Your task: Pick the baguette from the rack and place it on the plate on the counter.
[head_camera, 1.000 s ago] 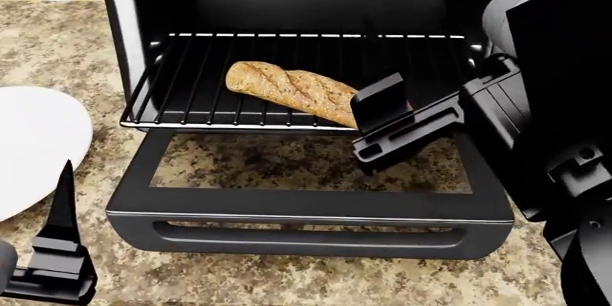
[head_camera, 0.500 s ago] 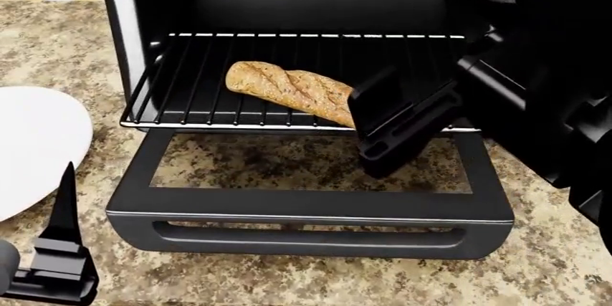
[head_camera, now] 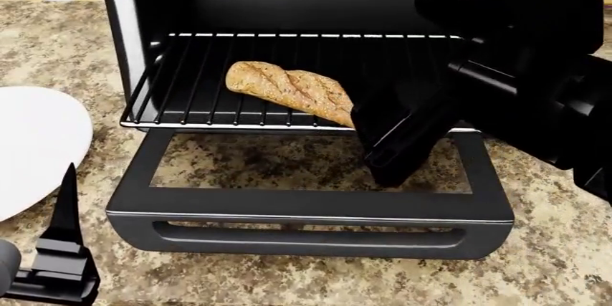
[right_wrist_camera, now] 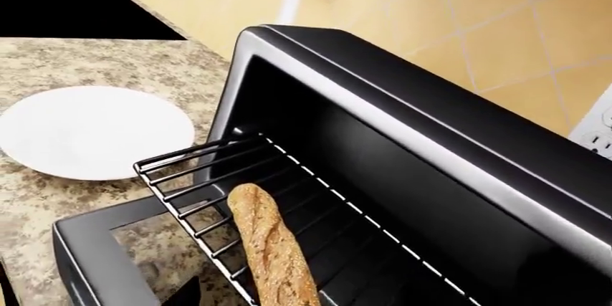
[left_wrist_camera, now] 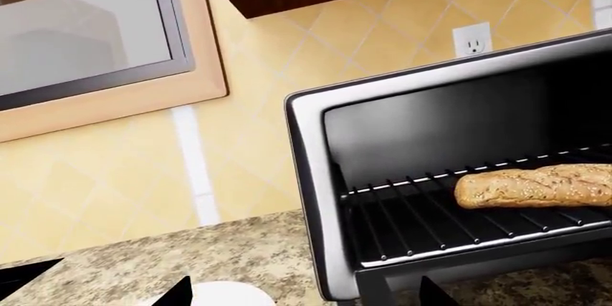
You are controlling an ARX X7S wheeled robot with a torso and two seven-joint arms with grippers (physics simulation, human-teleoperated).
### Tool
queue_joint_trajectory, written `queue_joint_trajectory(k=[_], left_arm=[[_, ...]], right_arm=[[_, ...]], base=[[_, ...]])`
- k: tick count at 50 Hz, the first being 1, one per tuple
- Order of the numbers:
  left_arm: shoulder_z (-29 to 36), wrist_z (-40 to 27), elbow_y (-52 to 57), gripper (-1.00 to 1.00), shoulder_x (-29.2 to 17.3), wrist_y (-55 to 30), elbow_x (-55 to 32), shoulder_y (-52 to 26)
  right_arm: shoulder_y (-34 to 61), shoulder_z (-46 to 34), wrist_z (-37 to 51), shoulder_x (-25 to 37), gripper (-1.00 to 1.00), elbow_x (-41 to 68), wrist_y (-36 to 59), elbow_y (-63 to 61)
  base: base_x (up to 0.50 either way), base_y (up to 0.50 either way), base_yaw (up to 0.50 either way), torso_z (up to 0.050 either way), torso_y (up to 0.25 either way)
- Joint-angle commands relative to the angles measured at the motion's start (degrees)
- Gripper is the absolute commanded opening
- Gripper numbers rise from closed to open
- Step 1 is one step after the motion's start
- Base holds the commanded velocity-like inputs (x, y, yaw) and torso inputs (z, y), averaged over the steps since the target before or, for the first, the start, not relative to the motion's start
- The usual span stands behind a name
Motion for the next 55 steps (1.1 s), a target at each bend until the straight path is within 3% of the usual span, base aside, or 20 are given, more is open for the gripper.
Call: queue_joint_trajectory(k=[1,55], left_arm=[[-1.4,1.5,-0.7,1.0,1.0,0.8,-0.5,-0.7],[-1.0,0.3,-1.2,1.0,-0.9,4.1,-1.3,1.6]], right_arm=[[0.0,-2.2,-3.7,-0.5,1.0,-2.3,-2.4,3.4],[2.3,-13.6,-9.5,-3.1,1.0,-9.2,-13.5,19.8]], base=[[0.0,0.0,0.0,0.0,0.0],[0.0,0.0,0.0,0.0,0.0]])
